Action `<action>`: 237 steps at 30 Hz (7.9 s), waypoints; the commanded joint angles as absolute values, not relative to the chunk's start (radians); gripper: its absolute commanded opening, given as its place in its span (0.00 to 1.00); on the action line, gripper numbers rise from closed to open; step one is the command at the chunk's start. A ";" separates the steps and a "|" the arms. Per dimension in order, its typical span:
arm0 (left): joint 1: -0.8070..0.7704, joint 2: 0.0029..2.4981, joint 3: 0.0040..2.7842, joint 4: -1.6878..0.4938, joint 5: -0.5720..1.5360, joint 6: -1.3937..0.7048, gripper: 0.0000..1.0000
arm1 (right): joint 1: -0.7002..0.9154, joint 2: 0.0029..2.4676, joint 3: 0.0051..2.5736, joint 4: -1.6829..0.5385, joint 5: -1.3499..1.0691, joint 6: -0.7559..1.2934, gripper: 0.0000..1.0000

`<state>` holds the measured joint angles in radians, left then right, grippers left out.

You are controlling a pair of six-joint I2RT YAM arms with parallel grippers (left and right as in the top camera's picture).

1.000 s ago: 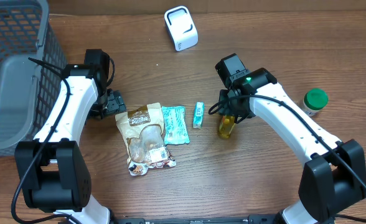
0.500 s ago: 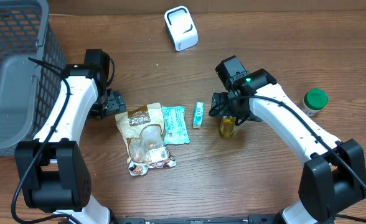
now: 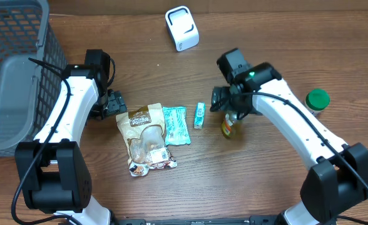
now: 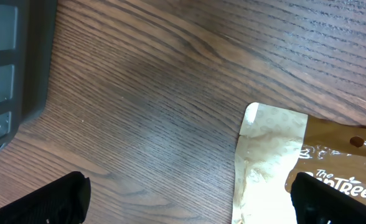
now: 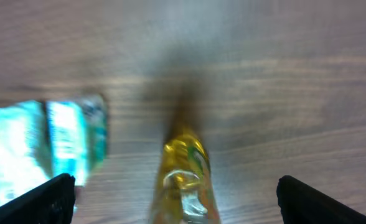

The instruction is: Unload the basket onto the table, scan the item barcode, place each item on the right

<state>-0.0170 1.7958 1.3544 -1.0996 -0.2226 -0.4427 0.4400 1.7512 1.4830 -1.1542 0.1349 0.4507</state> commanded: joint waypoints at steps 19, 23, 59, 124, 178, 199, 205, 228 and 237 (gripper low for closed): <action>-0.014 1.806 1.354 -1.098 -0.243 -0.450 1.00 | 0.437 1.701 1.565 -1.166 0.149 0.437 1.00; -0.014 1.806 1.354 -1.098 -0.243 -0.450 0.99 | 0.437 1.702 1.564 -1.165 0.149 0.437 1.00; -0.014 1.806 1.354 -1.098 -0.243 -0.450 1.00 | 0.437 1.711 1.401 -1.197 0.065 0.394 0.52; -0.014 1.806 1.354 -1.098 -0.243 -0.450 0.99 | 0.436 1.711 1.349 -1.163 0.083 0.441 1.00; -0.014 1.806 1.354 -1.098 -0.243 -0.450 0.99 | 0.438 1.681 1.342 -1.157 0.032 0.440 0.64; -0.014 1.806 1.354 -1.095 -0.243 -0.450 0.99 | 0.437 1.703 1.342 -1.171 0.032 0.437 0.62; -0.014 1.806 1.354 -1.095 -0.243 -0.450 0.99 | 0.437 1.706 1.342 -1.171 0.032 0.437 0.62; -0.014 1.806 1.354 -1.095 -0.243 -0.450 1.00 | 0.437 1.706 1.342 -1.161 0.031 0.437 0.48; -0.014 1.806 1.354 -1.095 -0.243 -0.450 1.00 | 0.437 1.706 1.344 -1.164 0.032 0.436 0.34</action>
<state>-0.0170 1.7958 1.3544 -1.0985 -0.2226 -0.4427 0.4393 1.7103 1.3479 -1.1687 0.0273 0.4374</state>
